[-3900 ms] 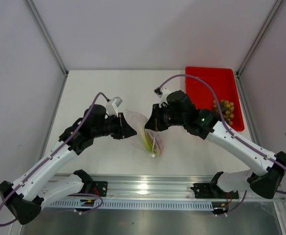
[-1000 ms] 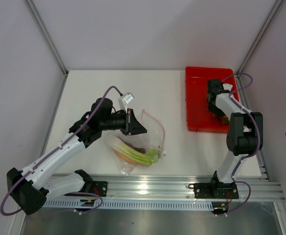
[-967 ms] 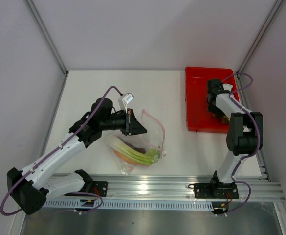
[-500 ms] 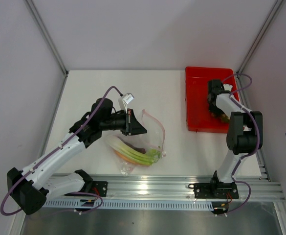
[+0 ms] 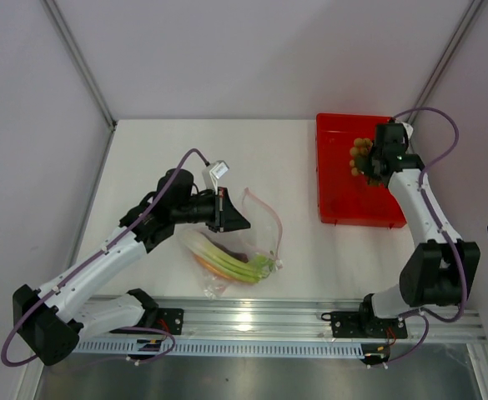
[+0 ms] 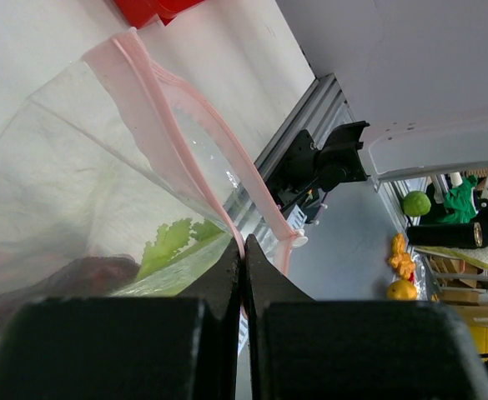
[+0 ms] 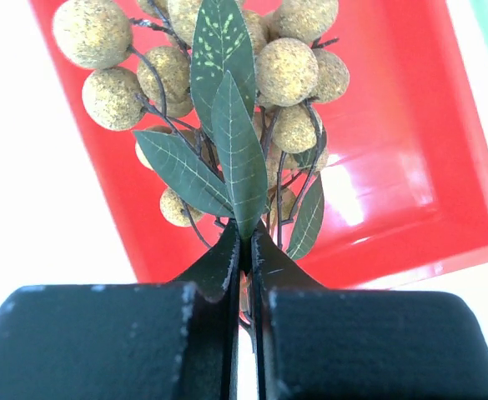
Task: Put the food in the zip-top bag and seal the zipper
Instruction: Pick up the fake fruit from the bin, then place the fake fruit in the zipper food storage bag.
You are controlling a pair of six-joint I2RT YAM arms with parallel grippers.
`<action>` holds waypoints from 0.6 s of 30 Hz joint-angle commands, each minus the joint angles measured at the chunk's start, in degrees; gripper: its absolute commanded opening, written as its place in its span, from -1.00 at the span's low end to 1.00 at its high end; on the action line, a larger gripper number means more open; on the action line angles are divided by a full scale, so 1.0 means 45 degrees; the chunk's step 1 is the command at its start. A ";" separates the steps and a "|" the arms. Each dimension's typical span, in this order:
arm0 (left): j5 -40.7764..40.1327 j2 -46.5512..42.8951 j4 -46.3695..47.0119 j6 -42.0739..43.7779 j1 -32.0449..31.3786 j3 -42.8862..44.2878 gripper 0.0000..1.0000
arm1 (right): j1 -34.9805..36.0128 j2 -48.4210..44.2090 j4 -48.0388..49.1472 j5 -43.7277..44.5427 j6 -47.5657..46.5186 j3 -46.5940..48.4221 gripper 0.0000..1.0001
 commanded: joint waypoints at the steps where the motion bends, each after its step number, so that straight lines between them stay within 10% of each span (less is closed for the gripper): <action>1: -0.0163 -0.0078 0.0191 -0.0200 -0.0022 0.0074 -0.99 | 0.0272 -0.1037 -0.1109 -0.2885 -0.0317 0.0374 -1.00; 18: -0.1043 -0.0156 -0.0473 0.0016 -0.0022 0.0309 -0.99 | 0.5682 -0.6779 -0.0959 -0.8966 0.3020 -0.0445 -1.00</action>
